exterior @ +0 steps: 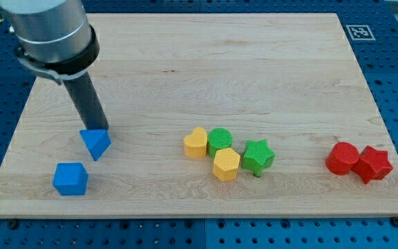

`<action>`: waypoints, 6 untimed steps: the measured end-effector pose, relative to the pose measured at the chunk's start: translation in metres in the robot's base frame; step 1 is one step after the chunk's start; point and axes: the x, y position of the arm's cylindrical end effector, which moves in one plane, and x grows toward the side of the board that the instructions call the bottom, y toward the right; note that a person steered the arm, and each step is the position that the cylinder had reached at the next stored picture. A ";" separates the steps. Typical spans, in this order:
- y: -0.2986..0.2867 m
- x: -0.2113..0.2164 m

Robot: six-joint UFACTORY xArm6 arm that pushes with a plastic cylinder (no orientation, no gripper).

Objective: Nudge the yellow heart along with green circle a bit right

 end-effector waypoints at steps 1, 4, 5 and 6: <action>0.000 0.018; 0.109 0.025; 0.147 0.060; 0.183 0.097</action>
